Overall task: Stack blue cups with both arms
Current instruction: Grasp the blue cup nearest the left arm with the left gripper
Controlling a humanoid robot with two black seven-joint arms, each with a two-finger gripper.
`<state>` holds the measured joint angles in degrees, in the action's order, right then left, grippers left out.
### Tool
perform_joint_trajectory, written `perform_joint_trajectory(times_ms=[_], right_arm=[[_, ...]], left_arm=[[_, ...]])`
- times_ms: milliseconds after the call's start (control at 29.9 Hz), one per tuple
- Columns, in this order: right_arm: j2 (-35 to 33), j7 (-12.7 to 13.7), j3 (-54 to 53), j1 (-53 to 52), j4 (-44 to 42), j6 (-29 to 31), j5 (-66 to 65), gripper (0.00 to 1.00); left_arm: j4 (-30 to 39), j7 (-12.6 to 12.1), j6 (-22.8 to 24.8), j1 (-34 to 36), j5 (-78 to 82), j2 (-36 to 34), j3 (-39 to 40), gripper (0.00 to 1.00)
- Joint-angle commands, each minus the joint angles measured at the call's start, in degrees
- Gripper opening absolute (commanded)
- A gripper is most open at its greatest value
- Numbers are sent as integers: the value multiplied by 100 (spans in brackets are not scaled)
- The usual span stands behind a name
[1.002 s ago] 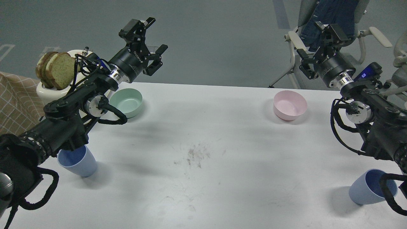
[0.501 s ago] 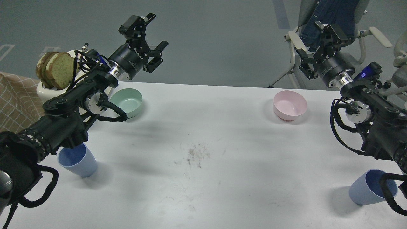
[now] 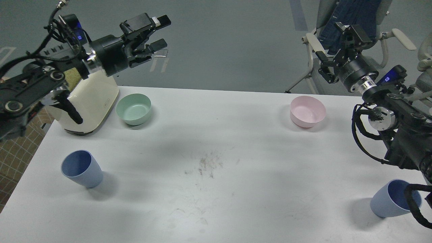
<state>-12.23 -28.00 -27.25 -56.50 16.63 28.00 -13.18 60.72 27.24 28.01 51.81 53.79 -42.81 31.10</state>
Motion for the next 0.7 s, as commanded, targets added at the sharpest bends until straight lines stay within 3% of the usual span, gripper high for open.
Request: perform_joint_trajectory(times_ms=[0, 33, 167, 367, 668], right_arm=[[2, 0, 1, -2, 7, 0, 0, 100], [2, 0, 1, -2, 7, 0, 0, 100], [2, 0, 1, -2, 16, 0, 0, 100], [2, 0, 1, 16, 16, 0, -9, 100], [10, 0, 10, 51, 16, 0, -9, 100]], left_arm=[[1316, 76, -1, -416, 1516, -1349, 10, 95], [1319, 76, -1, -417, 1520, -1353, 10, 95], [2135, 76, -1, -724, 2826, -2598, -16, 95], [2277, 76, -1, -1286, 3996, -3558, -165, 96], [2251, 76, -1403, -1393, 4464, -4122, -1641, 96]])
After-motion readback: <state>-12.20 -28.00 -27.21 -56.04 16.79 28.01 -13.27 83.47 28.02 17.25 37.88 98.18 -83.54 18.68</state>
